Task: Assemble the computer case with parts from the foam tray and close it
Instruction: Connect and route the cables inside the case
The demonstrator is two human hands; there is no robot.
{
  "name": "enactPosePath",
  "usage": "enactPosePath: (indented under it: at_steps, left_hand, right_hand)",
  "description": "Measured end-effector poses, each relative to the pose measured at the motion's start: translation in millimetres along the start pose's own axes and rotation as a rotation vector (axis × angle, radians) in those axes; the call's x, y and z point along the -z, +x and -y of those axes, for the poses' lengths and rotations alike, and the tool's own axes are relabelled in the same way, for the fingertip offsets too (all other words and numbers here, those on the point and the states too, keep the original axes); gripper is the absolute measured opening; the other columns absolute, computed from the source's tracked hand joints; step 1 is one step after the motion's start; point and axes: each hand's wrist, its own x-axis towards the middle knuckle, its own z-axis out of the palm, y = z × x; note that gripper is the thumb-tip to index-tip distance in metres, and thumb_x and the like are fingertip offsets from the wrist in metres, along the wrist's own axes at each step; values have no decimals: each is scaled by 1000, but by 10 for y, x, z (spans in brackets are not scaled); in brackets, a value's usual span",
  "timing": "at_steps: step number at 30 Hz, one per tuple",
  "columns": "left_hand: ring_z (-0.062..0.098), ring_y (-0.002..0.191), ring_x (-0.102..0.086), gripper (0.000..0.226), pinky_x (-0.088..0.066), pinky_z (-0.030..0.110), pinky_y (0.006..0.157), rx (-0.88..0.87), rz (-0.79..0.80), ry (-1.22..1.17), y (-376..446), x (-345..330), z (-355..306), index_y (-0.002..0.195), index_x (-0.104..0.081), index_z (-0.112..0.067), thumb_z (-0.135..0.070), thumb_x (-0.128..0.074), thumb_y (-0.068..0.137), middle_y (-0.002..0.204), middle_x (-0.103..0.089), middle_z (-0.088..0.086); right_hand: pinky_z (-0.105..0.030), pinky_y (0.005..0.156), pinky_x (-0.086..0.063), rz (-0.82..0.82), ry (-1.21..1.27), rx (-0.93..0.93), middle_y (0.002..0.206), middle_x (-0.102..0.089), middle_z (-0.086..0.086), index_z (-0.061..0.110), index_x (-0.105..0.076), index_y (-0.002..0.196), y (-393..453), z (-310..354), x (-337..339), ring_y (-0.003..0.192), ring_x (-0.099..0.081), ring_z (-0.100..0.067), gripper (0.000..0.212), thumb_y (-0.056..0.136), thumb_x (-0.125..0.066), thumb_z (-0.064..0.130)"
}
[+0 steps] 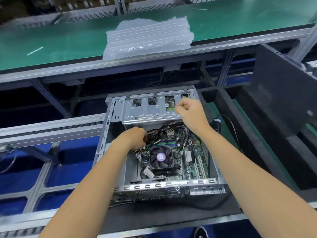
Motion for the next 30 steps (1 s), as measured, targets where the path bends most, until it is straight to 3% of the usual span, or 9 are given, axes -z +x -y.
enactPosePath:
  at_steps: [3,7,10,13,16,18,21,24,30]
  left_hand:
    - [28,89,-63,25,-54,38,79,65,117,53,44,1,66,103,-67,-9,-10,-52,83,102,-68,11]
    - [22,83,-60,22,-53,33,71,20,300,24,166,113,89,103,-69,-14,-15,-60,83,95,-66,3]
    - [21,86,-60,22,-53,32,79,-5,301,-38,252,125,121,96,-71,-12,-9,-52,87,94,-66,2]
    - [20,79,-52,21,-41,13,61,18,364,-24,278,78,160,91,-69,-4,-6,-48,88,93,-65,11]
    - [21,74,-45,23,-40,23,58,37,443,-4,295,49,177,89,-68,3,-4,-46,86,82,-56,12]
    - [21,74,-46,21,-39,25,63,52,456,-9,293,55,177,86,-67,1,-6,-47,86,80,-55,9]
    - [19,73,-40,16,-33,15,53,38,468,-12,320,64,175,81,-59,-6,-6,-46,89,82,-50,8]
    - [21,69,-39,14,-33,26,58,8,433,-68,335,74,196,76,-51,-7,-6,-45,88,74,-47,7]
    - [13,62,-49,4,-40,23,57,12,417,-193,308,67,261,79,-59,-14,-12,-61,82,72,-56,-2]
  right_hand:
    - [-14,48,-31,-21,-42,35,53,-41,1,4,-59,71,137,8,-88,47,-34,-2,16,87,-58,3]
    - [-25,56,-39,-54,-92,52,54,-45,2,5,-62,75,331,-15,-190,54,-41,-11,12,85,-56,5]
    - [-24,59,-42,-131,-90,57,55,-45,0,2,-60,73,411,-81,-207,56,-42,-13,11,84,-56,2]
    - [-22,58,-42,-186,-75,13,55,-44,0,7,-56,67,453,-175,-217,55,-41,-11,17,83,-56,1]
    - [-14,56,-39,-230,-77,4,54,-47,0,14,-53,64,473,-233,-221,52,-41,-8,21,82,-56,3]
    - [-16,59,-37,-240,-71,7,56,-51,-5,9,-57,67,485,-256,-224,53,-43,-11,15,81,-56,4]
    - [-20,55,-38,-237,-96,29,56,-51,-5,10,-57,68,498,-274,-233,54,-43,-12,12,80,-56,7]
    - [-22,54,-40,-223,-116,43,55,-48,0,12,-56,67,498,-280,-239,53,-42,-9,14,80,-56,7]
    - [-16,51,-36,-215,-150,63,52,-45,6,15,-55,68,489,-277,-258,50,-40,-4,15,80,-56,8]
